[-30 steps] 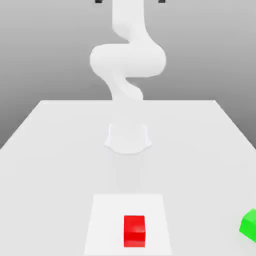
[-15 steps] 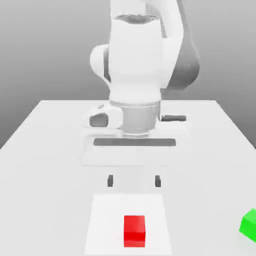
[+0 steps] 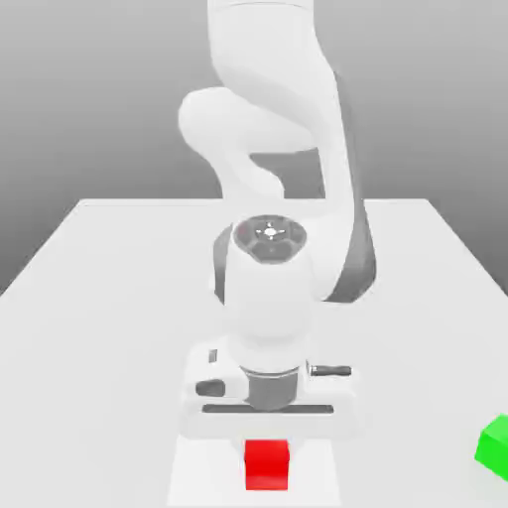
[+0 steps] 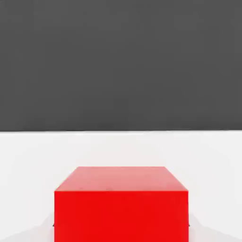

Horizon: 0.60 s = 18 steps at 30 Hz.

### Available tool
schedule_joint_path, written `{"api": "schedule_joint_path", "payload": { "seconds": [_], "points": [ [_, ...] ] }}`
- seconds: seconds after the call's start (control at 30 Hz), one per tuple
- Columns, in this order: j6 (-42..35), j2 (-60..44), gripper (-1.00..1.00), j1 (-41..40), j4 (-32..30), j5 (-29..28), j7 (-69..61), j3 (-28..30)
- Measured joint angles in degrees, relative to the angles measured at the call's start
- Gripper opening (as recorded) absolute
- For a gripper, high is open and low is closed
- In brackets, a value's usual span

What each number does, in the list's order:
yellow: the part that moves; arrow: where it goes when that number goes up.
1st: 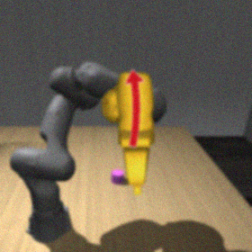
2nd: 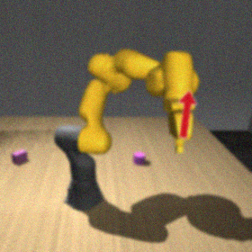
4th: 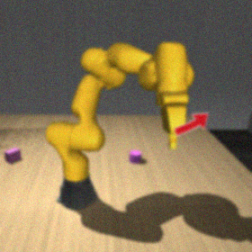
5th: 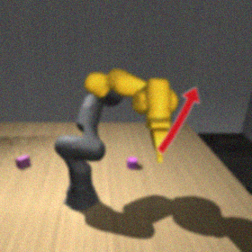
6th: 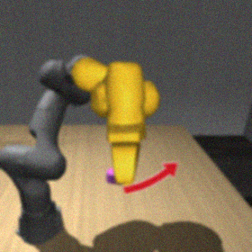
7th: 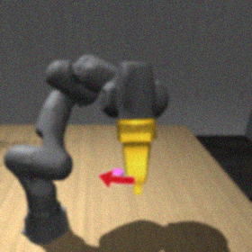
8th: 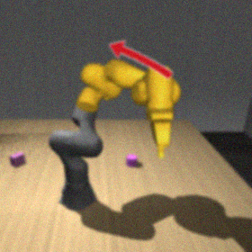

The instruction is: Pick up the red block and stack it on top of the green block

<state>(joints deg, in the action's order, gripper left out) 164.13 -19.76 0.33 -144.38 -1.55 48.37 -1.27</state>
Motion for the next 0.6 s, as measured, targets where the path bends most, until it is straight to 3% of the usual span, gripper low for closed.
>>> {"api": "schedule_joint_path", "payload": {
  "seconds": [0.2, 0.5, 0.6],
  "points": [
    [-8.9, 9.4, -1.0, 0.5, -0.6, 0.3, -1.9, -1.7],
    [-16.8, 6.5, -1.0, 11.8, 9.4, -5.4, -17.3, -15.5],
    [-14.7, 0.2, -1.0, 16.3, 13.1, -10.2, -19.2, -16.8]
  ]
}}
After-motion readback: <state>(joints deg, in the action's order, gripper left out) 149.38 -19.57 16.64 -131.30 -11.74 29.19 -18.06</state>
